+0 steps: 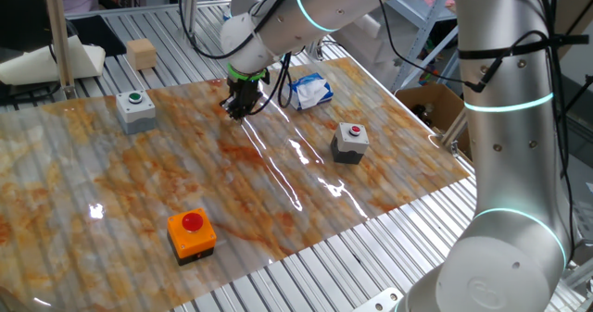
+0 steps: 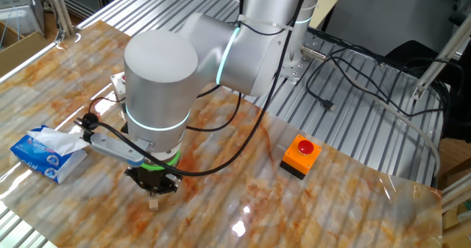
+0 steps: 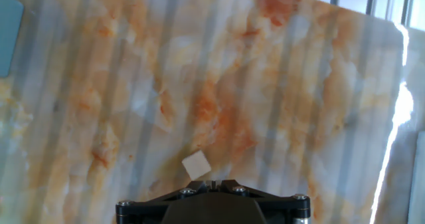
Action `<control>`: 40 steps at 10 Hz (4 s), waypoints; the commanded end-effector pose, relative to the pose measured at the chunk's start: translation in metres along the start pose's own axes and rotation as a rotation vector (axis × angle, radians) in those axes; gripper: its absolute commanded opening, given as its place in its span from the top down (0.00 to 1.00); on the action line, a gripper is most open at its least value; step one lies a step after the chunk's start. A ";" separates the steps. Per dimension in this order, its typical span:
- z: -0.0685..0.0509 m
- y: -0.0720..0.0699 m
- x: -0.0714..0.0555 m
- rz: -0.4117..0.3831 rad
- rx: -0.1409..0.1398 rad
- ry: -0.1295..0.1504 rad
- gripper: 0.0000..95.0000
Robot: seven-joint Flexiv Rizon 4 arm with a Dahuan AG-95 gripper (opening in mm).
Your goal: Use the gripper to push the small block from left to right
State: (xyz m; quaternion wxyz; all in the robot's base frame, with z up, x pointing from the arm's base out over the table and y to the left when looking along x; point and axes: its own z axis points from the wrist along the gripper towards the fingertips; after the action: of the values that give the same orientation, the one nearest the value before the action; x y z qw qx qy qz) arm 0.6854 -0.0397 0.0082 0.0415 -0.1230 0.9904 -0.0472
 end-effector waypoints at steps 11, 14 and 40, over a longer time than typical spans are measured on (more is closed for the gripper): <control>0.005 -0.001 -0.014 0.053 -0.038 0.038 1.00; 0.010 0.019 -0.004 0.109 -0.042 0.034 1.00; -0.003 0.042 -0.007 0.114 0.000 0.004 1.00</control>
State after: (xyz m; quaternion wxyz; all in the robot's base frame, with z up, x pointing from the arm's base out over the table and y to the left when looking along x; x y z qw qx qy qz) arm 0.6860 0.0037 0.0038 0.0398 -0.0745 0.9956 -0.0398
